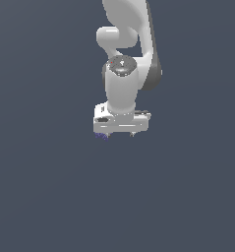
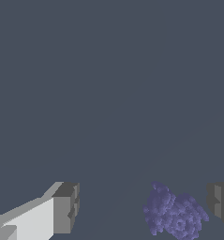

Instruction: Pick up the object and move it to a goal position.

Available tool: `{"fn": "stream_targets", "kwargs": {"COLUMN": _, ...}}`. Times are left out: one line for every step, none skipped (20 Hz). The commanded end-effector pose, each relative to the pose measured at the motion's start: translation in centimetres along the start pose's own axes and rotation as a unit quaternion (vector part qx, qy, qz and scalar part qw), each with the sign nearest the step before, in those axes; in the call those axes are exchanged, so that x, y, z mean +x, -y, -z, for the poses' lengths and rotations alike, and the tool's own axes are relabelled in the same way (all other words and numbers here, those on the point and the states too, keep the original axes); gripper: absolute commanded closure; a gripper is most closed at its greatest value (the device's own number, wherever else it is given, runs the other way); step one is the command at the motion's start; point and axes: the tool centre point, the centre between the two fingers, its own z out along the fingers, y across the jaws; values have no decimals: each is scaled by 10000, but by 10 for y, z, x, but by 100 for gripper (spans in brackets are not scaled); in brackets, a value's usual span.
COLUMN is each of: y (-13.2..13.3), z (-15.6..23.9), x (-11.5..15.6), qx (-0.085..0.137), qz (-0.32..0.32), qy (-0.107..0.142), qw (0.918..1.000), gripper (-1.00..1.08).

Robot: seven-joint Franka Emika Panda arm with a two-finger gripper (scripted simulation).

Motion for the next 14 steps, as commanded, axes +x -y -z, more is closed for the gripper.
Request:
{"fn": "stream_targets", "kwargs": {"y": 0, "z": 0, "x": 0, "qx": 0, "qz": 0, "qy": 0, "qw": 10000, "gripper": -92}}
{"fn": "stream_targets", "kwargs": {"y": 0, "z": 0, "x": 0, "qx": 0, "qz": 0, "qy": 0, "qw": 10000, "gripper": -92}}
{"fn": "stream_targets", "kwargs": {"y": -2, "z": 1, "x": 0, "qx": -1, "qz": -5, "qy": -5, "qw": 10000, "gripper": -92}}
{"fn": "stream_targets", "kwargs": {"y": -4, "z": 2, "x": 0, "qx": -2, "qz": -10, "qy": -11, "qw": 10000, "gripper": -92}}
{"fn": "stream_targets", "kwargs": {"y": -6, "z": 4, "x": 0, "qx": -4, "qz": -20, "qy": -20, "qw": 10000, "gripper": -92}}
{"fn": "stream_targets", "kwargs": {"y": -10, "z": 6, "x": 0, "qx": -6, "qz": -33, "qy": -31, "qw": 10000, "gripper": -92}}
{"fn": "stream_targets", "kwargs": {"y": -14, "z": 9, "x": 1, "qx": -9, "qz": -51, "qy": -45, "qw": 10000, "gripper": -92}}
{"fn": "stream_targets", "kwargs": {"y": -18, "z": 12, "x": 1, "qx": -11, "qz": -72, "qy": -57, "qw": 10000, "gripper": -92}}
{"fn": "stream_targets", "kwargs": {"y": -21, "z": 14, "x": 1, "qx": -13, "qz": -92, "qy": -68, "qw": 9999, "gripper": -92}}
{"fn": "stream_targets", "kwargs": {"y": -24, "z": 16, "x": 1, "qx": -15, "qz": -113, "qy": -76, "qw": 9999, "gripper": -92}}
{"fn": "stream_targets", "kwargs": {"y": -25, "z": 17, "x": 1, "qx": -16, "qz": -131, "qy": -81, "qw": 9999, "gripper": -92}}
{"fn": "stream_targets", "kwargs": {"y": -26, "z": 18, "x": 1, "qx": -16, "qz": -146, "qy": -84, "qw": 9999, "gripper": -92}}
{"fn": "stream_targets", "kwargs": {"y": -25, "z": 18, "x": 2, "qx": -15, "qz": -150, "qy": -84, "qw": 9999, "gripper": -92}}
{"fn": "stream_targets", "kwargs": {"y": -25, "z": 18, "x": 2, "qx": -15, "qz": -147, "qy": -82, "qw": 9999, "gripper": -92}}
